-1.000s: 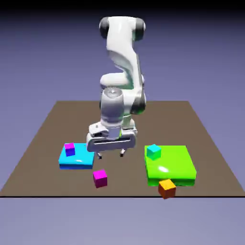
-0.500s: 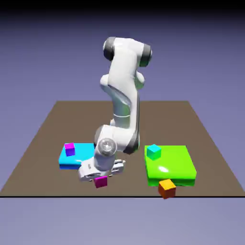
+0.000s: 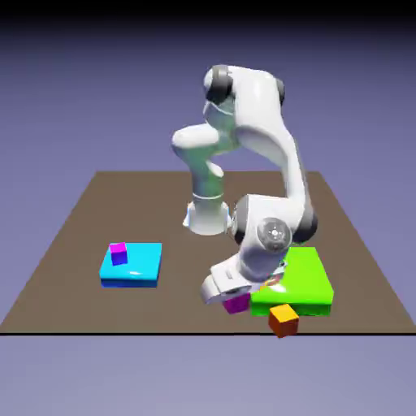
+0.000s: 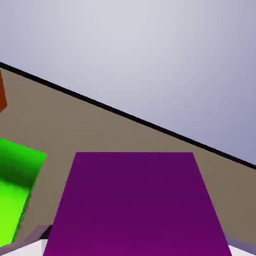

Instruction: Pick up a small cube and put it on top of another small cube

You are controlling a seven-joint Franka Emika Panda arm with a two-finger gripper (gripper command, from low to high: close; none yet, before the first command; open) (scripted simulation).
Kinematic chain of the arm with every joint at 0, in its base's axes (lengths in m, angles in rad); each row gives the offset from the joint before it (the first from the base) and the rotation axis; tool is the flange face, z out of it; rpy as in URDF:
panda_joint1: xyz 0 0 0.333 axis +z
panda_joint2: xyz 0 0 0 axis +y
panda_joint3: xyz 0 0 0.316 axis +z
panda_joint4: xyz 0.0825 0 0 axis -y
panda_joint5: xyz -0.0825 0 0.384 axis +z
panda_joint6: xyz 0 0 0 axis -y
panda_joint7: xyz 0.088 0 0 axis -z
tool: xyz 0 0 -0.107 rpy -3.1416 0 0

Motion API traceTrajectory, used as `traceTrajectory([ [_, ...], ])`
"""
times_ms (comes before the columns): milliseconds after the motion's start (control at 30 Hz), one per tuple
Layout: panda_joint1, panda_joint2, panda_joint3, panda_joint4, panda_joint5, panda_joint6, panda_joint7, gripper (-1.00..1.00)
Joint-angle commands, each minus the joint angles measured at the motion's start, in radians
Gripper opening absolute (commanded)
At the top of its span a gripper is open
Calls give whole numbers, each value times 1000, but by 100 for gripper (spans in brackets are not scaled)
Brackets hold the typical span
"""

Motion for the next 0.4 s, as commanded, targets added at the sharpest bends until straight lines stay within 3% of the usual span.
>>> traceTrajectory([
  [0,36,14,-7,34,15,-26,12,-100],
  [100,105,41,-20,99,49,-75,33,-100],
  [233,111,78,-3,-25,73,81,19,-100],
  [267,111,78,-3,-25,73,81,19,100],
  [367,108,58,-13,44,60,-5,27,100],
])
